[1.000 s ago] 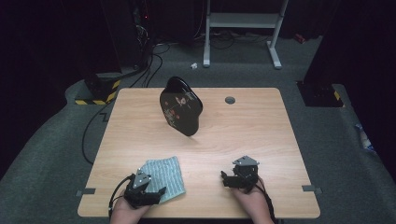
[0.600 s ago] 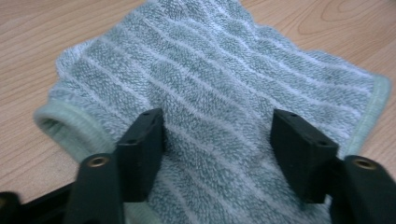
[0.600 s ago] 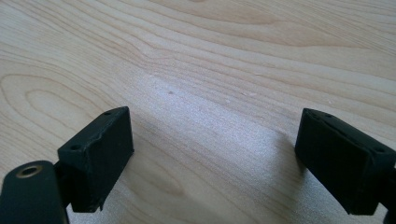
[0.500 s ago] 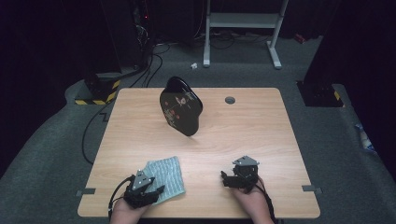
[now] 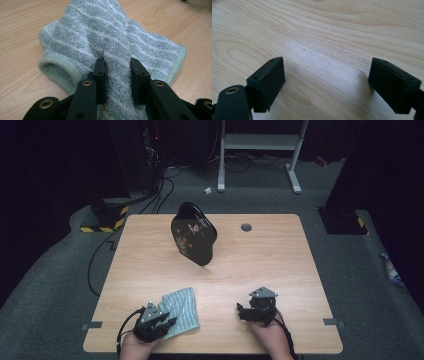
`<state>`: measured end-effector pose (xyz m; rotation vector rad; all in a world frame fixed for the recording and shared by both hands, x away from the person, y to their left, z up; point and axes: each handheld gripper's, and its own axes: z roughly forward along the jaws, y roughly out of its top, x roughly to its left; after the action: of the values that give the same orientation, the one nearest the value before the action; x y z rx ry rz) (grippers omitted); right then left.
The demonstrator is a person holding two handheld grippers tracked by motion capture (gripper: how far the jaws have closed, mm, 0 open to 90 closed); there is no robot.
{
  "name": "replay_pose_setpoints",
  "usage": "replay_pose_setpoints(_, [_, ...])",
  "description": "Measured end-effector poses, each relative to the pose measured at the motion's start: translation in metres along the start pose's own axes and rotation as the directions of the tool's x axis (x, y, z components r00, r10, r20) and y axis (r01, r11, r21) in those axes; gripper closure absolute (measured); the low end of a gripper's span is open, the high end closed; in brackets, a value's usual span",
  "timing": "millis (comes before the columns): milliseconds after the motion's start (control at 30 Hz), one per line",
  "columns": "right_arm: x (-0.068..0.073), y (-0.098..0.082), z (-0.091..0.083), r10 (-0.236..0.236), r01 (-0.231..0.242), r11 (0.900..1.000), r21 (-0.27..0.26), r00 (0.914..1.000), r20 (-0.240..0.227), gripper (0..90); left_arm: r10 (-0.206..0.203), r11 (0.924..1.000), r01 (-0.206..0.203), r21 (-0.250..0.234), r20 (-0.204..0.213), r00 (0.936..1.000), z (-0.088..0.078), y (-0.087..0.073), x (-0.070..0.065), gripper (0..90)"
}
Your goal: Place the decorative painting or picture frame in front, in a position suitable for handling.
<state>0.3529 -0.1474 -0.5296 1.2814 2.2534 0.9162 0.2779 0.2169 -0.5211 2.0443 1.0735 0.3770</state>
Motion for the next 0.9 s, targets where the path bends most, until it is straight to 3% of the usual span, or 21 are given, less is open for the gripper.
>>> replay_pose_setpoints(300, [-0.002,-0.001,-0.003,-0.006,0.006,1.000,-0.003,1.0000,-0.006,21.6,0.011,0.9988,-0.011,-0.048,-0.003,0.9999,-0.001,0.009,-0.005,69.8])
replay_pose_setpoints(400, [-0.005,-0.001,-0.005,0.001,-0.001,1.000,-0.001,1.0000,-0.007,23.2,0.034,0.9971,-0.034,-0.068,-0.013,0.9994,-0.001,0.016,-0.010,69.8])
replay_pose_setpoints(533, [-0.009,0.000,-0.015,0.021,-0.022,0.998,-0.059,0.9996,-0.017,26.4,0.065,0.9942,-0.066,-0.085,-0.013,0.9978,0.002,0.026,-0.017,69.8])
replay_pose_setpoints(733, [-0.011,0.002,-0.026,0.001,-0.003,0.993,-0.114,0.9998,-0.019,33.7,0.119,0.9886,-0.117,-0.096,0.021,0.9927,0.020,0.042,-0.037,69.8])
replay_pose_setpoints(900, [-0.012,0.001,-0.031,-0.010,0.009,0.991,-0.135,1.0000,-0.001,35.5,0.132,0.9860,-0.127,-0.108,0.045,0.9902,0.032,0.053,-0.047,69.7])
